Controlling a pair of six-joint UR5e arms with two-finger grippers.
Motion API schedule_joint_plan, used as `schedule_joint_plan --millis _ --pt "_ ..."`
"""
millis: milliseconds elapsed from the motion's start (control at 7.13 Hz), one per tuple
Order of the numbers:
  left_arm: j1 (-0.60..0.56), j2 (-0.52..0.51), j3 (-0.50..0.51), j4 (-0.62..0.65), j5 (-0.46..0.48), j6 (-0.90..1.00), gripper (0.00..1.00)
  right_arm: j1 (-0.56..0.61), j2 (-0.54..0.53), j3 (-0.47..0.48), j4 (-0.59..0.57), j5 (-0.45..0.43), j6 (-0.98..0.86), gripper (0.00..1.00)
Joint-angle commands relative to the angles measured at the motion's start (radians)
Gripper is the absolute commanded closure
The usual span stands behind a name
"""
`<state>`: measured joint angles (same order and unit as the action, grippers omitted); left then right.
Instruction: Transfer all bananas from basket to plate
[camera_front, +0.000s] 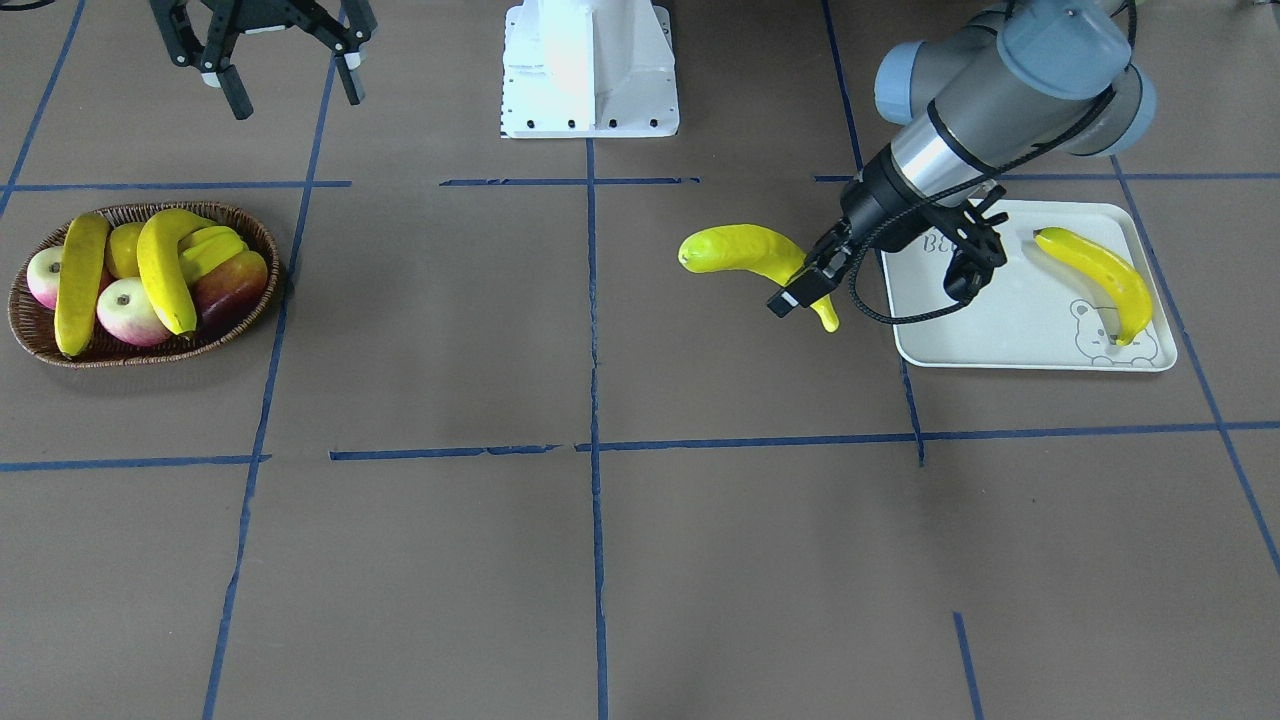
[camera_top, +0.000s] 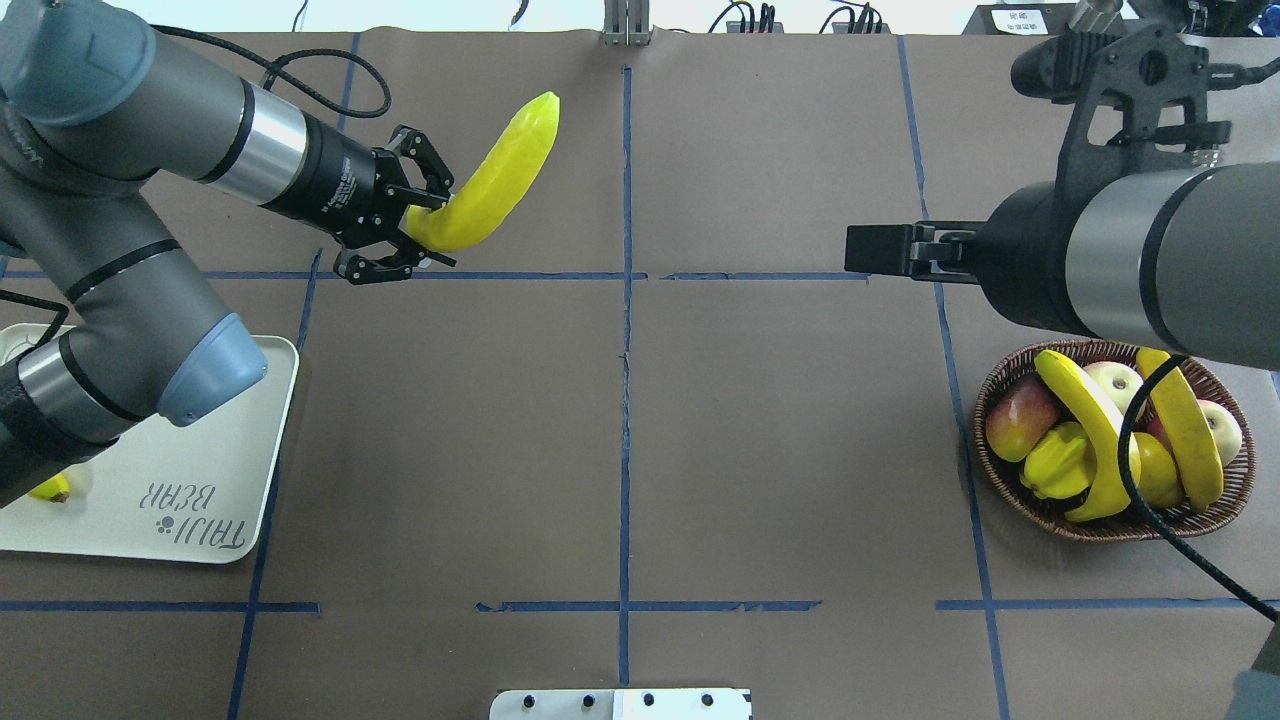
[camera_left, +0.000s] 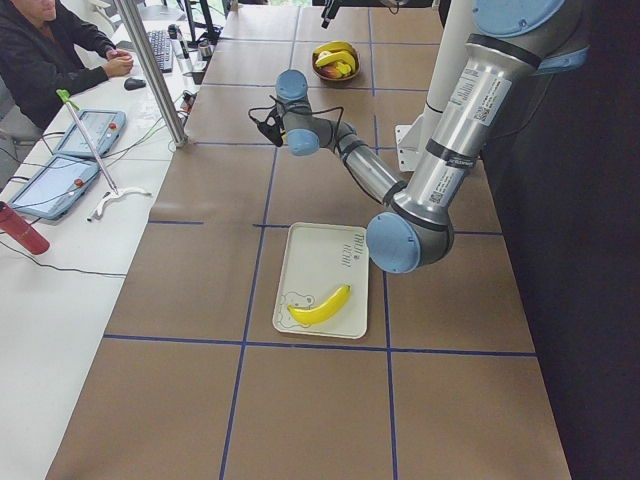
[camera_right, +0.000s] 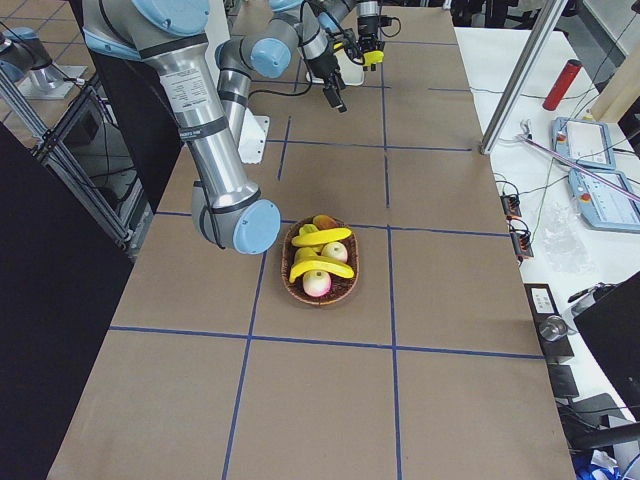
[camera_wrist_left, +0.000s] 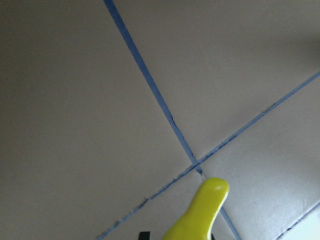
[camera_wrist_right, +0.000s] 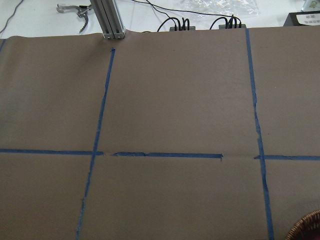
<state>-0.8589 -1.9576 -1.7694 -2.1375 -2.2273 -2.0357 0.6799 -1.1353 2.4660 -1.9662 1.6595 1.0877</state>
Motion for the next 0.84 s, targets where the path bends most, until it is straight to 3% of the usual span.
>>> schedule_joint_plan --millis 0,421,701 --pt "-0.002 0.158 -0.008 0.001 0.073 0.319 1.0 0.023 -0.001 -0.024 -0.04 0.037 -0.035 0.0" --pt "-0.014 0.435 -0.079 0.002 0.214 0.709 1.0 0.091 -0.003 -0.088 -0.039 0.191 -0.046 0.0" --pt "-0.014 0.489 -0.074 0.002 0.28 0.842 1.0 0.095 -0.007 -0.102 -0.04 0.194 -0.06 0.0"
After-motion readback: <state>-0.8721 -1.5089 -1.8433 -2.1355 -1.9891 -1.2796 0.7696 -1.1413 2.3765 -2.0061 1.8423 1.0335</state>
